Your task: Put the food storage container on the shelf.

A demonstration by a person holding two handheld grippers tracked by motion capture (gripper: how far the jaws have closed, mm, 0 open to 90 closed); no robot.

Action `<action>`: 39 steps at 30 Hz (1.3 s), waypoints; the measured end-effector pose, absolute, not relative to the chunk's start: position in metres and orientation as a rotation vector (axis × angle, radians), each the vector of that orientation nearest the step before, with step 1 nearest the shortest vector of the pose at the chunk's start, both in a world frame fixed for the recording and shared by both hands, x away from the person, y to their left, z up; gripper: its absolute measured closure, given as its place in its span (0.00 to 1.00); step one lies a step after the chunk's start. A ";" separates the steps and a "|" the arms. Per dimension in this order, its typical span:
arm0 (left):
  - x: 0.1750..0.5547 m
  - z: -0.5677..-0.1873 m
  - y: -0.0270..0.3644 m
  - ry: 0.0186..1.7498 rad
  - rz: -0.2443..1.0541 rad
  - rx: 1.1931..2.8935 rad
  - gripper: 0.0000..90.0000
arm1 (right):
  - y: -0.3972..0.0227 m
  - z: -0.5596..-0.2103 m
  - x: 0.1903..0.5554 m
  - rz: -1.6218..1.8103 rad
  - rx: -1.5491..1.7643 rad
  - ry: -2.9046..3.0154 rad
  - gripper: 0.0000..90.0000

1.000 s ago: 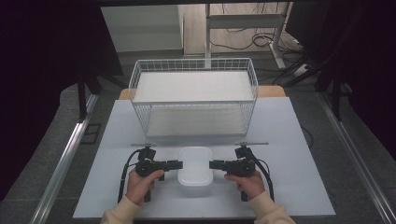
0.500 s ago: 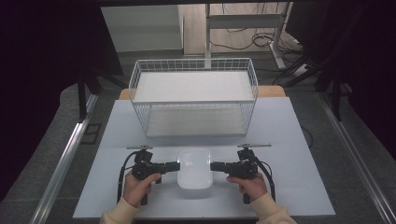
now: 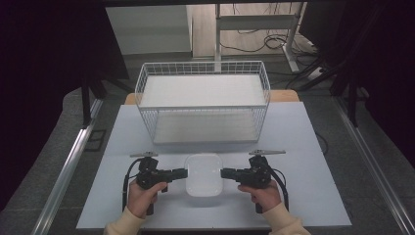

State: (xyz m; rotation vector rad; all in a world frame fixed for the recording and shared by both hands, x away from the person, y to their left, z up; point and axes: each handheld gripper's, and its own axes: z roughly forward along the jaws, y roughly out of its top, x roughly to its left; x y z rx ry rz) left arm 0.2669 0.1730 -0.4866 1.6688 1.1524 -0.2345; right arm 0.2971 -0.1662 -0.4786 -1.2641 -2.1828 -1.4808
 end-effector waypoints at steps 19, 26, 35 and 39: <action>0.260 -0.458 0.174 1.093 -0.129 1.690 0.87 | -0.162 -0.448 0.287 -1.578 -1.183 -2.299 0.88; 0.263 -0.442 0.177 1.068 -0.089 1.694 0.88 | -0.158 -0.434 0.289 -1.595 -1.178 -2.311 0.88; 0.269 -0.423 0.182 1.046 -0.076 1.673 0.88 | -0.155 -0.415 0.296 -1.641 -1.137 -2.333 0.88; 0.273 -0.408 0.184 1.033 -0.066 1.662 0.87 | -0.153 -0.398 0.300 -1.671 -1.115 -2.345 0.88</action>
